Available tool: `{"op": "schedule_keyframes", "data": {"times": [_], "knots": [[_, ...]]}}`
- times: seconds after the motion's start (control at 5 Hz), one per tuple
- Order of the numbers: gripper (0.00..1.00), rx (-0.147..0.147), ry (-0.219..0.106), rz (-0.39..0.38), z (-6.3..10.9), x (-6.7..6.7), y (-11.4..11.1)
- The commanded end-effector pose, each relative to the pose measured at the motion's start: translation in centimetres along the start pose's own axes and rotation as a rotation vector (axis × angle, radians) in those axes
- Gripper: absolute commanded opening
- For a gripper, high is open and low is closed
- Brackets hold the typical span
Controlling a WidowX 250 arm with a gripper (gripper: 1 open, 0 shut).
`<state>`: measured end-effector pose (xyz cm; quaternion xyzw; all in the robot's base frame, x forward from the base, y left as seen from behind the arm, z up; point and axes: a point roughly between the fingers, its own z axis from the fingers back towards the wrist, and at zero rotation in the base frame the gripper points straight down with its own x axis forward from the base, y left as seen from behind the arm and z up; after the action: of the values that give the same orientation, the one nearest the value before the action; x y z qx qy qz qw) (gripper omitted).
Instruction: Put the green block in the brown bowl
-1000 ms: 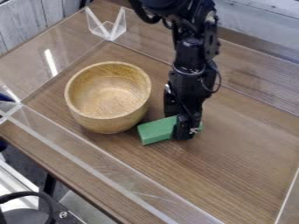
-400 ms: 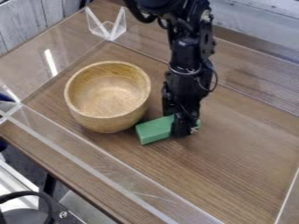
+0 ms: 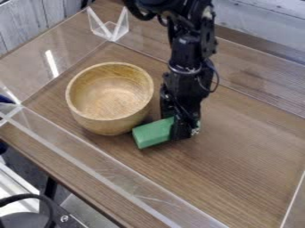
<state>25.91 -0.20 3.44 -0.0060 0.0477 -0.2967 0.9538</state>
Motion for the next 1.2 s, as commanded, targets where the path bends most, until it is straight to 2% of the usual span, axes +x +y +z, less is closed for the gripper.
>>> {"op": "schedule_keyframes", "data": {"times": [0.0,0.2,0.4,0.6,0.8,1.0], "knots": [[0.0,0.055,-0.052,0.035,3.3,0.0,1.0],[0.0,0.077,-0.059,0.058,5.1,-0.6,1.6],[0.0,0.102,-0.073,0.098,7.2,-1.7,3.0],[0.0,0.11,-0.075,0.176,8.1,-3.5,5.6],[0.0,0.11,-0.071,0.242,8.2,-5.5,8.1],[0.0,0.108,-0.064,0.289,8.2,-6.9,9.5]]}}
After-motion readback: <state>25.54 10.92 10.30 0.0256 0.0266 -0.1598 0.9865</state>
